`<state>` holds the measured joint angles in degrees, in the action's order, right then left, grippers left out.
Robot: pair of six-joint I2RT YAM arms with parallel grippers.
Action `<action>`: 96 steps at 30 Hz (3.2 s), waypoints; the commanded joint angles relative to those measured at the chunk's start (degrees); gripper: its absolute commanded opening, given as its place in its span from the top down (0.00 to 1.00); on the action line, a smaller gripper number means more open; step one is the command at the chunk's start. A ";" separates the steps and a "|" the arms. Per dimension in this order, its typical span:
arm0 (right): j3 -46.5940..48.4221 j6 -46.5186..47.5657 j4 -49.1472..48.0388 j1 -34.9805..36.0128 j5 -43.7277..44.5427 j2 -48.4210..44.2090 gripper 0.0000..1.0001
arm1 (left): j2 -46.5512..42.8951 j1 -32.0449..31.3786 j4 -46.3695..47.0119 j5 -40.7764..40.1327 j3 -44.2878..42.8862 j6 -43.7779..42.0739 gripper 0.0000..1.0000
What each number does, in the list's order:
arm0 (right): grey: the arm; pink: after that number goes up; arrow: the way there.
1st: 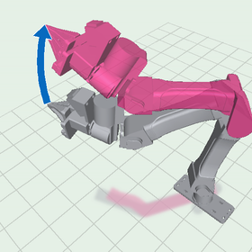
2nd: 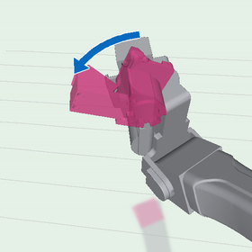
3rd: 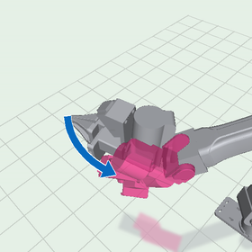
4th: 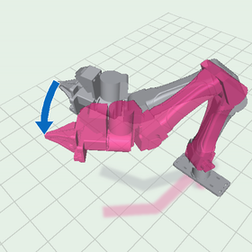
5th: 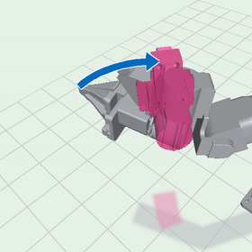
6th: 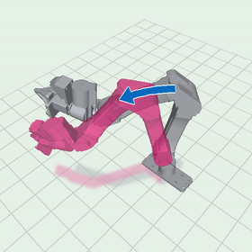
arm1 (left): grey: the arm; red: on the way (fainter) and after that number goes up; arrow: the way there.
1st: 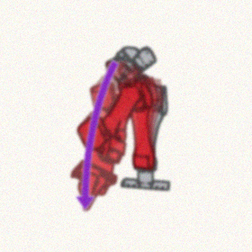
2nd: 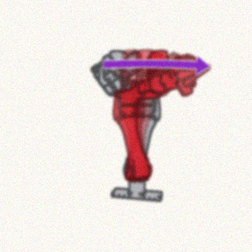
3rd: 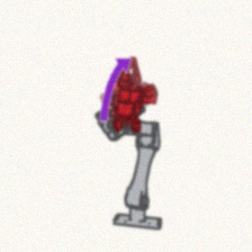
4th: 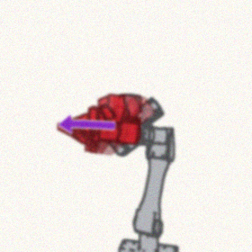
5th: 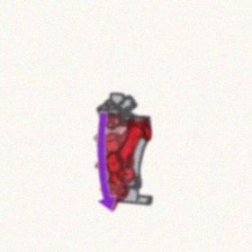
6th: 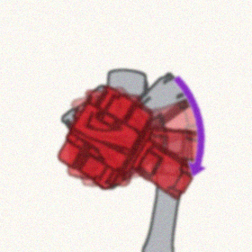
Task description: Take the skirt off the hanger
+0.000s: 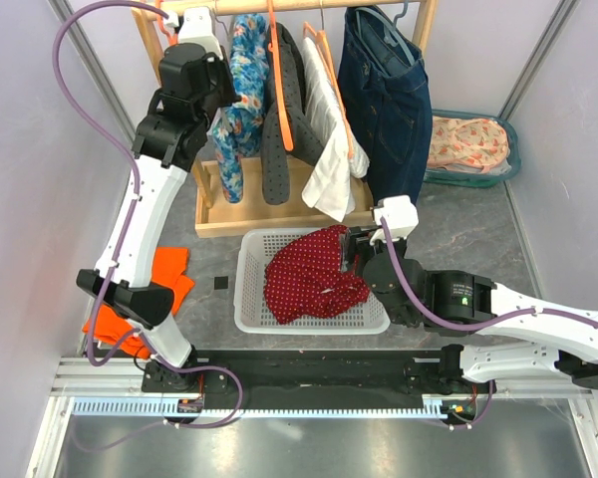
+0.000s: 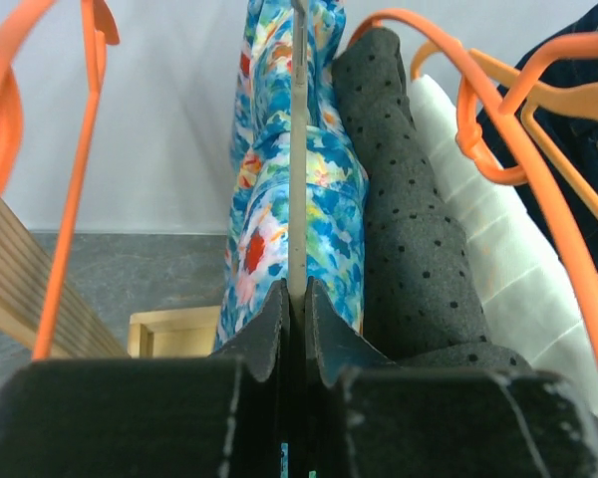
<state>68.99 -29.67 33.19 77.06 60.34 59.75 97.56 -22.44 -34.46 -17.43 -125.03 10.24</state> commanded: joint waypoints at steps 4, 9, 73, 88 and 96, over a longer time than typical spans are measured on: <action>-0.79 0.75 -1.37 0.29 -0.39 -1.21 0.40 | -2.54 0.29 7.11 -0.76 -9.62 -3.47 0.98; -0.62 1.01 -1.46 0.20 -0.04 -1.47 0.36 | -5.36 0.29 6.95 0.37 -9.44 -4.35 0.98; 13.09 -26.70 -72.85 -20.02 -71.85 27.71 0.80 | -38.76 0.29 -25.66 23.68 10.60 -3.65 0.98; 41.86 26.15 -29.06 5.91 -39.08 14.53 1.00 | -36.74 0.20 -19.60 14.01 17.88 -4.70 0.98; 31.74 27.82 -29.32 6.70 -31.51 0.47 1.00 | -36.30 0.20 -16.35 10.85 21.40 -6.11 0.98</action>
<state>103.63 -5.08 5.93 83.26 23.57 65.95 61.14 -22.35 -56.34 -1.56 -104.95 5.30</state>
